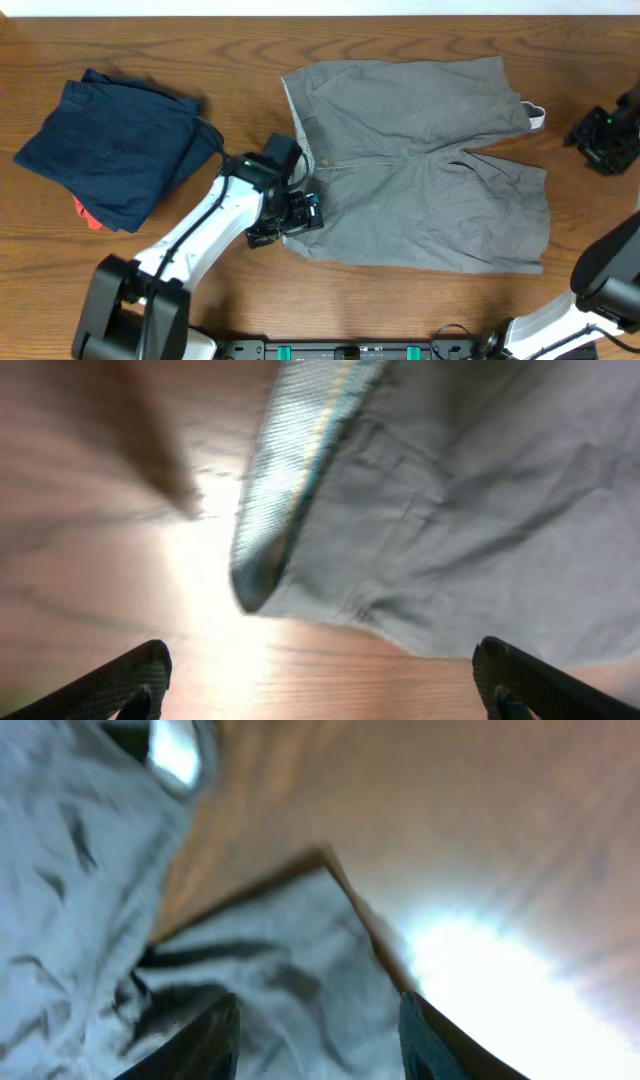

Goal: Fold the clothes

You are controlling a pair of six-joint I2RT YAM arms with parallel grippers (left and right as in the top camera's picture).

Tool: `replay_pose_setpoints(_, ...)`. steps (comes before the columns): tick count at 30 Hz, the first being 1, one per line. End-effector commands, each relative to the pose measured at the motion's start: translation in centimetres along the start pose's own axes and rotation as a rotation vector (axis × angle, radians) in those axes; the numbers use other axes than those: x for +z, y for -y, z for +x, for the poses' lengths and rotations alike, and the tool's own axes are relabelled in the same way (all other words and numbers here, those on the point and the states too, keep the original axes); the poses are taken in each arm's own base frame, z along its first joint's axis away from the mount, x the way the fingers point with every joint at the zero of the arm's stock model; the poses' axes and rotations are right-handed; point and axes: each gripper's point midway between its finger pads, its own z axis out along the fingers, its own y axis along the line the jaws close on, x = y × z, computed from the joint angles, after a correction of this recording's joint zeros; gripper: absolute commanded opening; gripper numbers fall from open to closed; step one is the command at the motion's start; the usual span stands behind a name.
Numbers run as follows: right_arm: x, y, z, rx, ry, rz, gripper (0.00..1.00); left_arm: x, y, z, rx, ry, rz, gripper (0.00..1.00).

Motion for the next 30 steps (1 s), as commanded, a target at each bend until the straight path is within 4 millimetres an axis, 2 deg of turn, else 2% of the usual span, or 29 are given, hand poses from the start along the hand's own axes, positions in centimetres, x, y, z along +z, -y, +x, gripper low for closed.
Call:
replay_pose_setpoints(1,-0.4,-0.1,3.1,0.017,-0.051,-0.032,0.49,-0.1,-1.3,-0.4,-0.091,0.034,-0.068,0.98)
replay_pose_setpoints(7,0.2,1.5,9.3,0.032,-0.098,-0.055,0.50,0.4,-1.9,0.0,-0.138,0.028,-0.080,0.98)
replay_pose_setpoints(15,2.4,4.0,15.5,0.079,-0.117,-0.054,0.49,-0.3,-1.7,0.4,-0.091,0.111,-0.014,0.98)
replay_pose_setpoints(20,4.2,5.0,17.7,0.134,-0.130,-0.045,0.49,-0.3,-1.6,1.5,-0.124,0.174,0.062,0.98)
replay_pose_setpoints(25,5.3,5.5,18.8,0.142,-0.148,-0.041,0.49,1.5,-1.2,2.4,-0.181,0.205,0.138,0.98)
replay_pose_setpoints(30,5.4,5.6,18.9,0.143,-0.150,-0.039,0.48,3.9,-0.9,3.0,-0.224,0.204,0.172,0.98)
